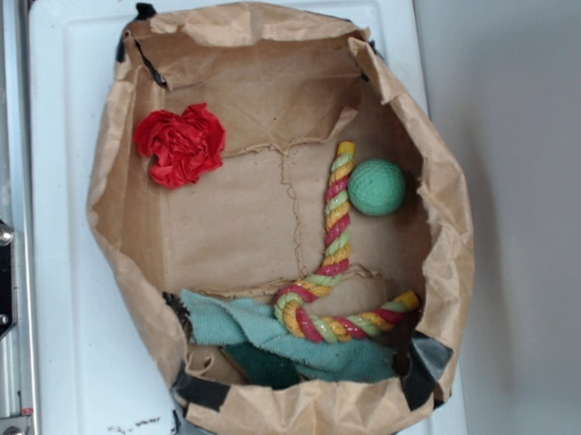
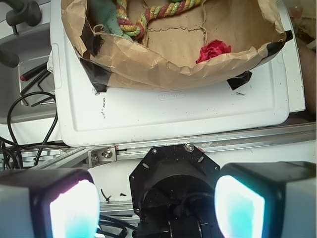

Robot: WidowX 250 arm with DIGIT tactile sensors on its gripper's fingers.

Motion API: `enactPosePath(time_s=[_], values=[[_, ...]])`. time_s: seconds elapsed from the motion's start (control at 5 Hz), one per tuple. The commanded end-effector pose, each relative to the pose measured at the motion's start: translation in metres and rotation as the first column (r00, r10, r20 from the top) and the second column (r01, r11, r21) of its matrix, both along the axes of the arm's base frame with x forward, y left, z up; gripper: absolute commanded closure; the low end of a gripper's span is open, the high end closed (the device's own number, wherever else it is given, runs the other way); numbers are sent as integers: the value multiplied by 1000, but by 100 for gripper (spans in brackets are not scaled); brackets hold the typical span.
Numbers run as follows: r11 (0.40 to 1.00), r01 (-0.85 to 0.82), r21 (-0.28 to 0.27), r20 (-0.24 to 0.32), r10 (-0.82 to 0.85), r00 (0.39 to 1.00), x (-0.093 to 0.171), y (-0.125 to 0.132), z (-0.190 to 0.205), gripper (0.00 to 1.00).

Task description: Grab the red paper.

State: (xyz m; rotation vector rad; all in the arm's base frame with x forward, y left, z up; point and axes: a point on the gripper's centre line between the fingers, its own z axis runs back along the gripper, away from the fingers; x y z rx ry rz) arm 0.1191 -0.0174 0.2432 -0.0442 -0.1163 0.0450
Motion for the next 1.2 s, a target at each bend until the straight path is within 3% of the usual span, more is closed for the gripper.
enactPosePath(time_s=[0.0, 0.4, 0.6, 0.8, 1.0], values=[[1000, 0, 0, 0, 0, 1000, 0, 0, 0, 0], [995, 66, 71, 9, -67, 998, 88, 19, -45, 0], [989, 101, 106, 4, -102, 995, 123, 42, -63, 0], [991, 30, 132, -33, -26, 999, 141, 68, -75, 0], [991, 30, 132, -33, -26, 999, 141, 68, -75, 0]])
